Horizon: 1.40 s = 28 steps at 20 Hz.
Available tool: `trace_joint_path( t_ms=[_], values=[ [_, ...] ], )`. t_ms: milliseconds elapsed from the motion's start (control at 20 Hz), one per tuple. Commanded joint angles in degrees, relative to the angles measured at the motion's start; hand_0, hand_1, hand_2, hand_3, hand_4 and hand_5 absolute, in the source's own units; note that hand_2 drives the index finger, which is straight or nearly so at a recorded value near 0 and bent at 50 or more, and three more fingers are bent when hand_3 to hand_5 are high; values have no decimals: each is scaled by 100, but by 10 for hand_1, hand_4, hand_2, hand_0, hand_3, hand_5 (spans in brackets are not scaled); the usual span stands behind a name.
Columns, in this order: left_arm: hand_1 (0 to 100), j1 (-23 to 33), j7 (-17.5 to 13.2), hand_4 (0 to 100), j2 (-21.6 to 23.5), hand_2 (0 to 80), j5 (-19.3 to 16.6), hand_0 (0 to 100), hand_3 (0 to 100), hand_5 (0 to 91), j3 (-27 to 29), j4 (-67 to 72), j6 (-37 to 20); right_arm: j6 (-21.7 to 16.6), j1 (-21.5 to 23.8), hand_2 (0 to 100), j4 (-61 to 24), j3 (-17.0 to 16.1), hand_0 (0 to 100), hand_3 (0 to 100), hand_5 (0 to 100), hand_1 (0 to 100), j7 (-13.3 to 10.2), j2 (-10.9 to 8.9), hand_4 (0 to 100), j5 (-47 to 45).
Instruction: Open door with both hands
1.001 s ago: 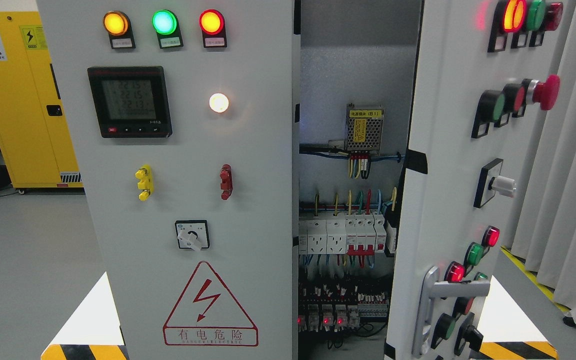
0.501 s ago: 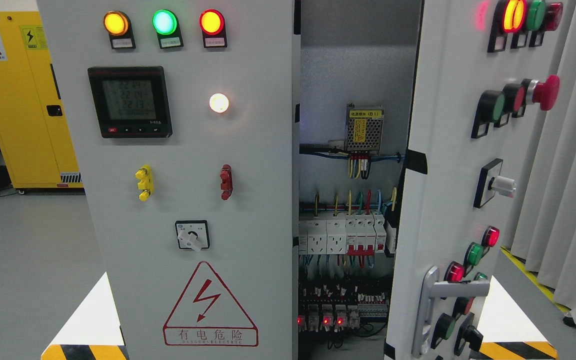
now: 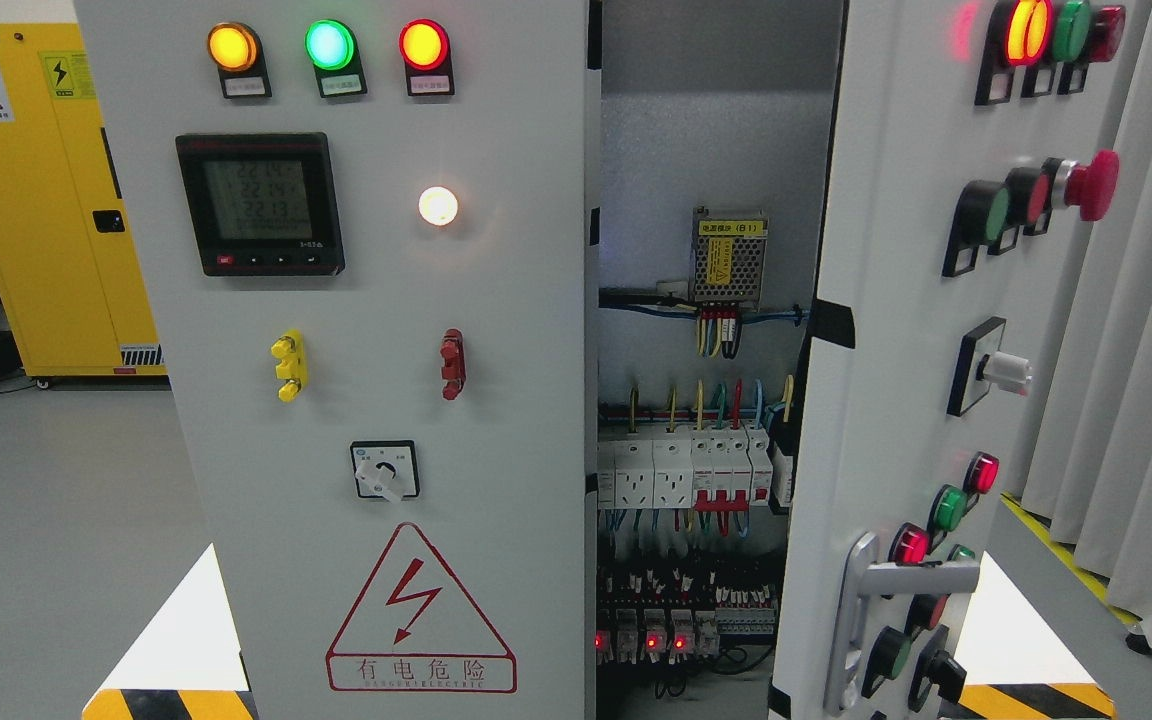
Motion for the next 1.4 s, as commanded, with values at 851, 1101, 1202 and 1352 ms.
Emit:
trace_joint_path(
  t_ms=[851, 1101, 1202, 1352],
  values=[
    [556, -2830, -1935, 0, 1659, 0, 2189, 120, 0, 0, -722, -4813, 2868, 4, 0, 40, 9, 1, 0, 0, 0, 500, 0, -6, 0, 7],
    [556, -3945, -1435, 0, 1220, 0, 2215, 120, 0, 0, -696, -4928, 3940, 4, 0, 40, 9, 1, 0, 0, 0, 500, 0, -6, 0, -2],
    [556, -4525, -1364, 0, 1044, 0, 2285, 120, 0, 0, -696, -4867, 4196, 4, 0, 40, 9, 1, 0, 0, 0, 500, 0, -6, 0, -2],
    [556, -5641, -1145, 0, 1000, 0, 2758, 120, 0, 0, -722, -4525, 4687, 4, 0, 40, 0, 1, 0, 0, 0, 500, 0, -6, 0, -2]
  ],
)
